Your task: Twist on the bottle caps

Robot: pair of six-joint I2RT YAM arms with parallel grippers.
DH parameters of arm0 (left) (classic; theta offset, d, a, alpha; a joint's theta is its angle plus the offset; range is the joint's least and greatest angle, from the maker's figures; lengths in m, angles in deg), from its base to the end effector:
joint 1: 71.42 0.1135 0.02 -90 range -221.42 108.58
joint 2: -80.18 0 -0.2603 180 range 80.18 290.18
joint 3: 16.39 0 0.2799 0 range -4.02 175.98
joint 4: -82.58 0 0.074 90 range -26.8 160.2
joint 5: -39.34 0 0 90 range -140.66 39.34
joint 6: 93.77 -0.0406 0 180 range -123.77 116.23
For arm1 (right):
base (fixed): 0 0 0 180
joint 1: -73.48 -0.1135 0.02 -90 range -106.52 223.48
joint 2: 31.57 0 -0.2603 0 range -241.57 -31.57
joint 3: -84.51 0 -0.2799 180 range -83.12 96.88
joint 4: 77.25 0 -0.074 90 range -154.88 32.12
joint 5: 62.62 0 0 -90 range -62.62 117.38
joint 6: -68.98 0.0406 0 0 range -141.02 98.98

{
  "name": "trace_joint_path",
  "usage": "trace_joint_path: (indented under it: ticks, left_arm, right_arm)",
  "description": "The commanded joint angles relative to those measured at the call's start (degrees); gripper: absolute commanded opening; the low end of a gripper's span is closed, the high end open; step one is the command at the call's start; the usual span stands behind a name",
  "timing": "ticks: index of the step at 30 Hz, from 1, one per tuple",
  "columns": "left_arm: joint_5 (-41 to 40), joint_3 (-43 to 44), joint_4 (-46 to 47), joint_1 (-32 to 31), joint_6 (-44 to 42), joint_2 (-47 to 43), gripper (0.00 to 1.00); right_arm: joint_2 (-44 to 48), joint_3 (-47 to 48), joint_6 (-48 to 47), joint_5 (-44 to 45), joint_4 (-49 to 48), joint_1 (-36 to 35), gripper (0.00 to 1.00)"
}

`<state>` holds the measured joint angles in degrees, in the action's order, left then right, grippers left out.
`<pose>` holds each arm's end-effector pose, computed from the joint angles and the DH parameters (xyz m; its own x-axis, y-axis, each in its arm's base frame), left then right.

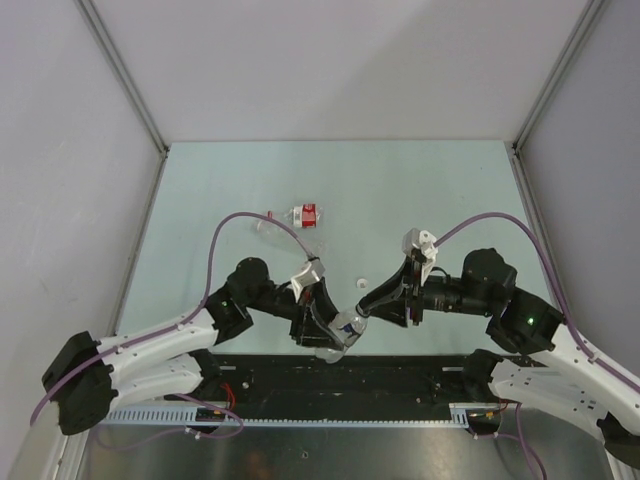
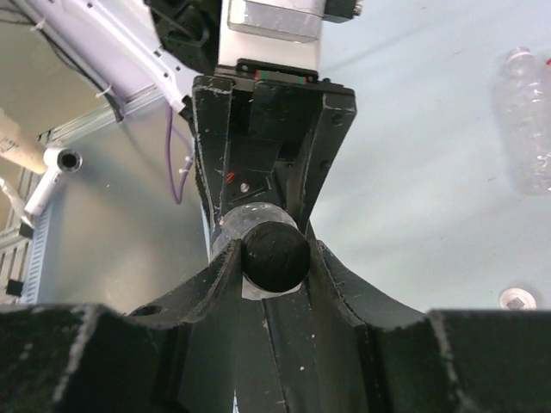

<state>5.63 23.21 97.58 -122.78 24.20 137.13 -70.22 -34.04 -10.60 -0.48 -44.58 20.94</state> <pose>0.1245 -0.2098 0.2443 -0.4693 0.1702 -0.8665 0.8292 -0.2523 -0.4987 0.0962 0.1568 0.3657 -0.2801 -0.1027 -0.9545 -0.9467 0.1940 0.2570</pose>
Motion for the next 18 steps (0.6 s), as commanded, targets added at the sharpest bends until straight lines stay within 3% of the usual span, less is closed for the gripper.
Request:
trace_joint_path:
  ticks: [1, 6, 15, 18]
  left_arm:
    - [-11.67, 5.00, 6.57, -0.48, -1.91, -4.01, 0.00]
    - [-20.92, 5.66, 6.55, -0.55, -0.13, -4.67, 0.00]
    - [-15.30, 7.88, 4.44, -0.55, -5.77, -1.75, 0.00]
    - [-16.79, 8.57, 2.98, -0.51, -6.89, -0.85, 0.00]
  right_arm:
    - [-2.72, 0.14, 3.66, 6.28, 5.70, -1.82, 0.20]
    - [-4.29, 0.14, 7.78, 13.04, 5.86, -2.70, 0.15]
    - [-7.01, 0.14, 11.91, 15.80, 5.82, -4.78, 0.13]
    - [-7.00, 0.10, 16.22, 16.91, 6.53, -4.83, 0.10]
